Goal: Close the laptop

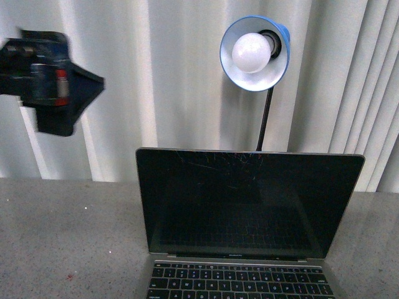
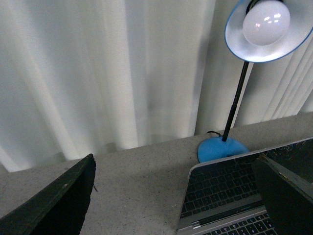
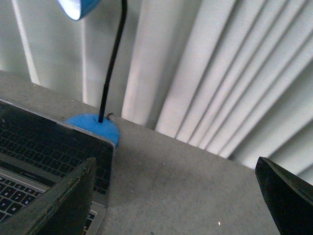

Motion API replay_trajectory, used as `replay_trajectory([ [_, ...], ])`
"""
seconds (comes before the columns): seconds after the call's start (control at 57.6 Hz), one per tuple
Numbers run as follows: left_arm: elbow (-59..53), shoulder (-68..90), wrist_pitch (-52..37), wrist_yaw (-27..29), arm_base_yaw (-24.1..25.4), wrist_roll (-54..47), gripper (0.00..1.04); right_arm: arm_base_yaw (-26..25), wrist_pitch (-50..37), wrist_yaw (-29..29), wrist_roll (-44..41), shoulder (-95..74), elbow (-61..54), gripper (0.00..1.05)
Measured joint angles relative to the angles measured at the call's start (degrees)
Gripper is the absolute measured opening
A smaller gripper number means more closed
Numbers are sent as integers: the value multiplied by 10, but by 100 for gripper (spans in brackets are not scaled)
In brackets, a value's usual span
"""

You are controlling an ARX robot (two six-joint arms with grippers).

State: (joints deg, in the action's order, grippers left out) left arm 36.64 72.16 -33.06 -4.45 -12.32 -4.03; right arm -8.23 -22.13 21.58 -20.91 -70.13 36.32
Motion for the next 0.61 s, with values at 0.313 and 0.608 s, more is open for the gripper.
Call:
replay_trajectory([
  [0.313, 193, 170, 68, 50, -40, -48, 98, 55, 28, 5, -107, -112, 106, 53],
  [0.608, 280, 264, 105, 51, -68, -104, 70, 73, 41, 25, -158, -158, 144, 3],
])
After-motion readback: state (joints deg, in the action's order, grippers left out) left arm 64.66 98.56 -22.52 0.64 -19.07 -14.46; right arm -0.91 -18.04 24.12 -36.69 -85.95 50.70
